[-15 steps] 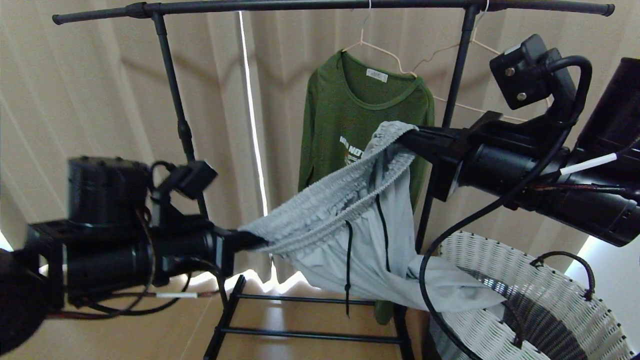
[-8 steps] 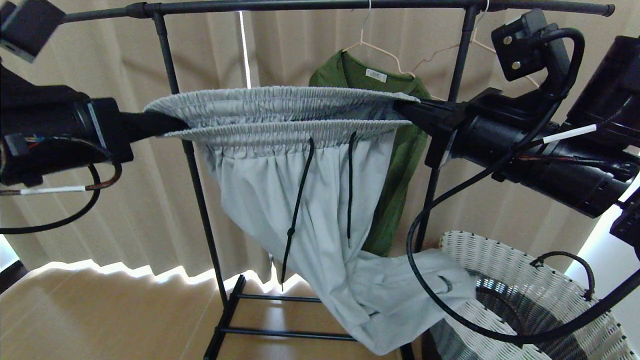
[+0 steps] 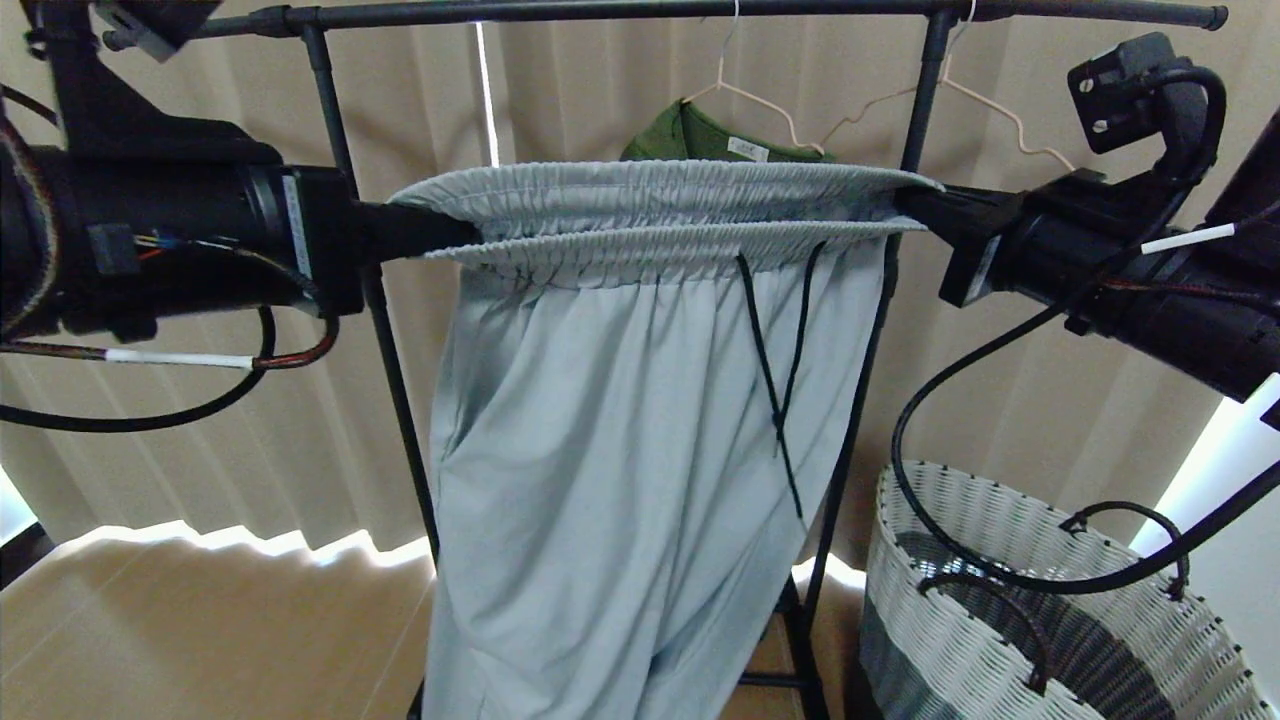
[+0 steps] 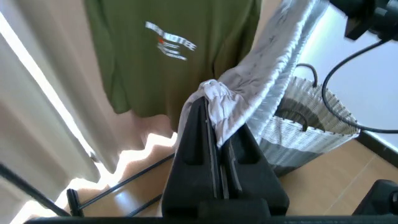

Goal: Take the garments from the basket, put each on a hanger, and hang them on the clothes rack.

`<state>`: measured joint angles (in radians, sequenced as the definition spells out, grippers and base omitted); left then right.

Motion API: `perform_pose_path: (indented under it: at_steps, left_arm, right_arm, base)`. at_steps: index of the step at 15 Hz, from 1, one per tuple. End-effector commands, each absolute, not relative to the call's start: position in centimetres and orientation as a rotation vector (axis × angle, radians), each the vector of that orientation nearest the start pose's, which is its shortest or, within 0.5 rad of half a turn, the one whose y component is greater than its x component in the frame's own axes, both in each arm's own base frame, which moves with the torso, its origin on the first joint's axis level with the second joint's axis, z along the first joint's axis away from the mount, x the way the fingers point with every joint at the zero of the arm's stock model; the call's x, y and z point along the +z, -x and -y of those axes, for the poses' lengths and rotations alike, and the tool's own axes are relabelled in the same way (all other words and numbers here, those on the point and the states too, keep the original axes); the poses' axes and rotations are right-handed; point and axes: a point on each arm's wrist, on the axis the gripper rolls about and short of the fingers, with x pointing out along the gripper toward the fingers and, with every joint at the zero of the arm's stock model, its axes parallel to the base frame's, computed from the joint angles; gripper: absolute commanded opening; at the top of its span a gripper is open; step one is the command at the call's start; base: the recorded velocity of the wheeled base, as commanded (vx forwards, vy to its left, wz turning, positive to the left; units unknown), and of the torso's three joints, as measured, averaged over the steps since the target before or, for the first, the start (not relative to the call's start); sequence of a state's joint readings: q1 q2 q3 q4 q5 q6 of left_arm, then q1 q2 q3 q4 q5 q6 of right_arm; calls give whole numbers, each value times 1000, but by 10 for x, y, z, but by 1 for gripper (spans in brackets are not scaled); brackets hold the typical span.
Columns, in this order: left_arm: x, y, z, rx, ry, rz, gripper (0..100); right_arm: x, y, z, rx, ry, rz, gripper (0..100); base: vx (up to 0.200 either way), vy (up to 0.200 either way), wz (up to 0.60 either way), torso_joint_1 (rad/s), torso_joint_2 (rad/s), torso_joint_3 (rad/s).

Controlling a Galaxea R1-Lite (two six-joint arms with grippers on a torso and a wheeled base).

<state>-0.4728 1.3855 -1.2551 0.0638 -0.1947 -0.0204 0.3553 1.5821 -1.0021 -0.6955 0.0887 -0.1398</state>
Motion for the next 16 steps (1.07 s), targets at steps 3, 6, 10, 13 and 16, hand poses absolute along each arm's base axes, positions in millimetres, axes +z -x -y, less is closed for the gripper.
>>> perform_pose_path:
  at_steps: [3,6,10,13,16]
  left_arm:
    - [316,-215,134,-685,-4,-250,0]
    - [322,-225,140,-675,-2,-224,0]
    - [321,-227,140,-655,-5,-228,0]
    - [319,-230,142,-654,-6,-231,0]
    - [305,-247,153,-650,-18,-279,0]
  right_arm:
    - [274,-260,-94,419,129,116,0]
    - [273,-258,-82,382,132,104,0]
    - [273,-260,-82,379,131,102,0]
    - [272,-257,-81,378,132,99,0]
    - [271,-232,-74,386,137,52,0]
  base:
    - [0,0,0,0,0,0]
    - [0,0,0,0,0,0]
    - [0,0,0,0,0,0]
    - [0,0,0,0,0,0]
    - [0,0,0,0,0,0]
